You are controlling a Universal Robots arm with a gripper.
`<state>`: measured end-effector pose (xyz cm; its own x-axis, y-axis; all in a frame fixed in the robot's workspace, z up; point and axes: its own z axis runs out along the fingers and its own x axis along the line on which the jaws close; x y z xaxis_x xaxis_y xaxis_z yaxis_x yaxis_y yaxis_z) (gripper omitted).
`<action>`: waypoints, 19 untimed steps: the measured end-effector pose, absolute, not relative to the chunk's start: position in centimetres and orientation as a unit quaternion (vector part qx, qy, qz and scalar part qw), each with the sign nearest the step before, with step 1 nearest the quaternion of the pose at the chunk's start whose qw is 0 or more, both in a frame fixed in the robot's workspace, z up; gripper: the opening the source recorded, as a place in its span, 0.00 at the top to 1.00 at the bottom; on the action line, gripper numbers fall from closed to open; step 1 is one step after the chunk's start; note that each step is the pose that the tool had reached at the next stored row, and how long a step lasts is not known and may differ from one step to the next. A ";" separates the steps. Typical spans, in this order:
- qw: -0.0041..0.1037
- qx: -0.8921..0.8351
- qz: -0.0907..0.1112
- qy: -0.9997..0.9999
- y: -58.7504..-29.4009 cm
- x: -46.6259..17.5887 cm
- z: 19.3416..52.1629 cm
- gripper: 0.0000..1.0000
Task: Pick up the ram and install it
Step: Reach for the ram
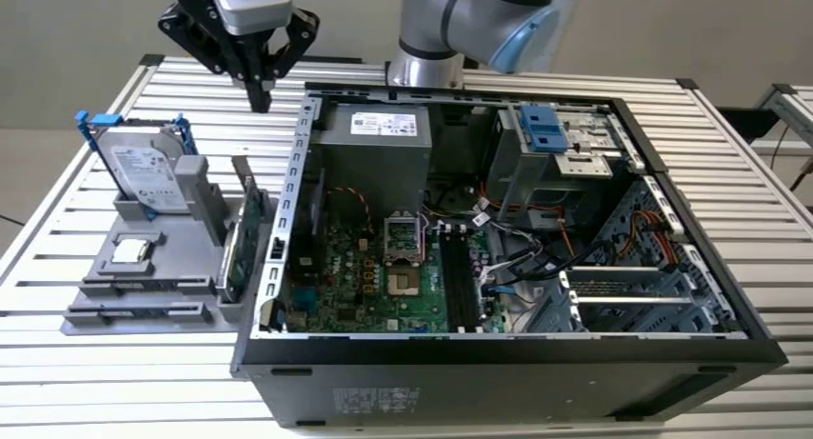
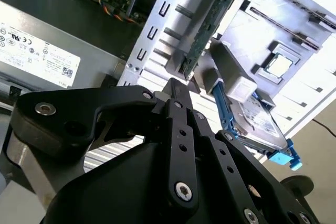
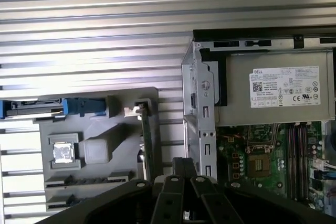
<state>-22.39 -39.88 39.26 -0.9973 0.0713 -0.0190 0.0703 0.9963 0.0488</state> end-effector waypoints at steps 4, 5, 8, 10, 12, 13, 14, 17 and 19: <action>0.010 0.035 0.024 0.999 -39.9 -23.1 39.3 1.00; 0.010 0.035 0.024 0.999 -39.9 -23.3 39.3 1.00; 0.010 0.035 0.024 0.999 -39.9 -23.7 39.3 1.00; 0.010 0.035 0.024 0.999 -39.9 -24.0 39.3 1.00; 0.010 0.035 0.024 0.999 -39.9 -24.3 39.3 1.00; 0.010 0.035 0.024 0.999 -39.9 -24.5 39.3 1.00; 0.010 0.035 0.024 0.999 -39.9 -24.6 39.3 1.00; 0.010 0.035 0.024 0.999 -39.9 -25.0 39.3 1.00; 0.010 0.035 0.024 0.999 -39.9 -25.2 39.3 1.00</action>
